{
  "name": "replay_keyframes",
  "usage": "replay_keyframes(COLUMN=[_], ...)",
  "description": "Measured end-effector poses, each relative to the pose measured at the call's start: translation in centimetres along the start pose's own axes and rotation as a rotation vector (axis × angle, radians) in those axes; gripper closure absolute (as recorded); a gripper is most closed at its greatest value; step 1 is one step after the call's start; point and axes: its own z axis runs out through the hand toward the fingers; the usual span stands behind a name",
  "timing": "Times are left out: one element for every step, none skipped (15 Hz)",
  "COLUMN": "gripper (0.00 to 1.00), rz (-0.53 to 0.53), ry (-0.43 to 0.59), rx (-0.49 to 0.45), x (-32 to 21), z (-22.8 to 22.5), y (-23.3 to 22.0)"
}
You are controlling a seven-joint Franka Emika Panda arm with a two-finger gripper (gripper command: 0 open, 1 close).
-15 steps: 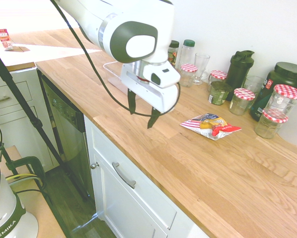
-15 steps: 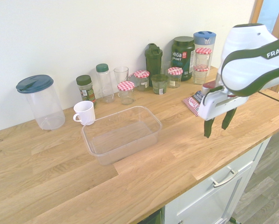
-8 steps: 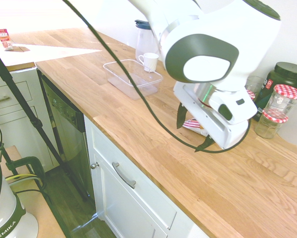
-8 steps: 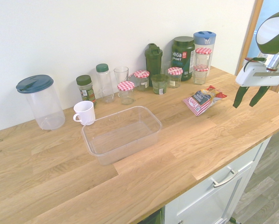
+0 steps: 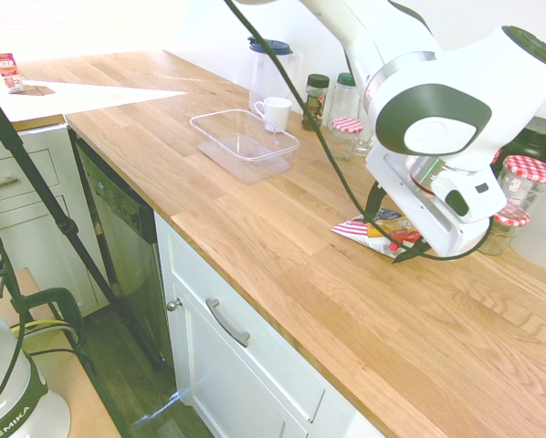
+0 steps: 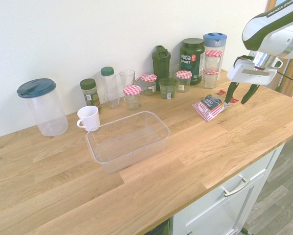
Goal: Put the chip bag into the container
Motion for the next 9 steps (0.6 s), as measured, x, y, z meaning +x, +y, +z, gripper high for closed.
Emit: replay_keyframes(gripper=[1.0, 1.0, 1.0, 1.0, 1.0, 1.0, 1.0, 1.0, 1.0], rz=[0.0, 0.0, 0.001, -0.001, -0.003, -0.004, -0.005, -0.006, -0.009], ry=[-0.002, -0.005, -0.006, -0.004, -0.003, -0.002, -0.002, -0.003, -0.005], rx=[0.0, 0.001, 0.0, 0.001, 0.002, 0.003, 0.004, 0.004, 0.004], x=[0.4, 0.6, 0.8, 0.9, 1.0, 1.1, 1.1, 1.1, 1.1], z=[0.3, 0.6, 0.8, 0.8, 0.8, 0.7, 0.7, 0.8, 0.8], y=[-0.4, -0.7, -0.9, -1.2, -1.3, -1.5, -1.6, -1.7, -1.9])
